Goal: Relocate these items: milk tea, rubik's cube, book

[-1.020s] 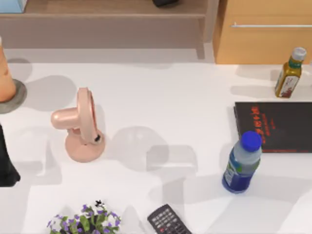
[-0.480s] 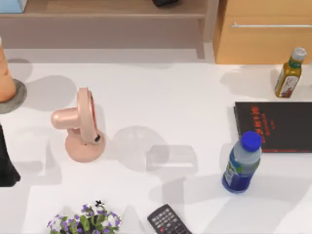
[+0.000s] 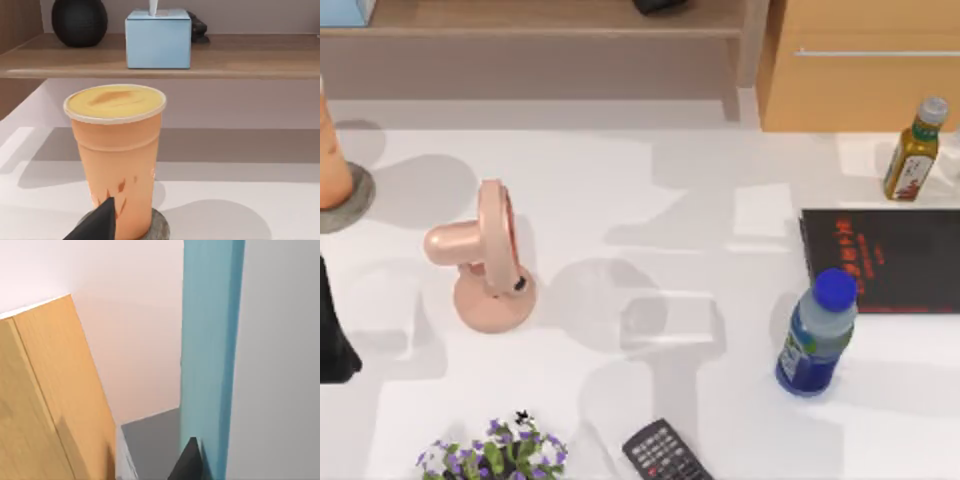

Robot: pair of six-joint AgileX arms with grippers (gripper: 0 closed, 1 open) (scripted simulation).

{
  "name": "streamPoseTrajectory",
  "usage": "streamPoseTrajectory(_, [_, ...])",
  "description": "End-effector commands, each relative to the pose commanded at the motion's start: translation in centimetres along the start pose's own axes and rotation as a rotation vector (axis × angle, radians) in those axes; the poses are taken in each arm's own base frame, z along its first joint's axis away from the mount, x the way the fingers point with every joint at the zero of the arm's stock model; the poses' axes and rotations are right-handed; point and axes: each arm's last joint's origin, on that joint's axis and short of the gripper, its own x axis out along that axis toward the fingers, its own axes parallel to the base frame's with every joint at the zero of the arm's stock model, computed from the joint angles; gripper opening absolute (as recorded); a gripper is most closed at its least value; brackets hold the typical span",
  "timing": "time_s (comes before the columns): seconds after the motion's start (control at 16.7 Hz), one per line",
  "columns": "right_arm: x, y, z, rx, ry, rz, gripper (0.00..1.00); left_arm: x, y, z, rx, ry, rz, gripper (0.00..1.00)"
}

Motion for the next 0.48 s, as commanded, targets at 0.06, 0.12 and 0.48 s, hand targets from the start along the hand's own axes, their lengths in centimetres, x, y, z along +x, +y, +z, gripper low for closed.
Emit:
streamPoseTrajectory(0.06, [-1.5, 1.2, -0.2, 0.056, -0.011, -0.003, 0.00, 0.0, 0.0, 0.0, 0.000, 0.000, 0.000, 1.00])
streamPoseTrajectory(0.12, [-2.9, 2.3, -0.7, 0.118, -0.016, -0.004, 0.00, 0.0, 0.0, 0.0, 0.000, 0.000, 0.000, 1.00])
streamPoseTrajectory(0.48, [-11.3, 7.1, -7.4, 0.545, 0.088, 0.005, 0.00, 0.0, 0.0, 0.0, 0.000, 0.000, 0.000, 1.00])
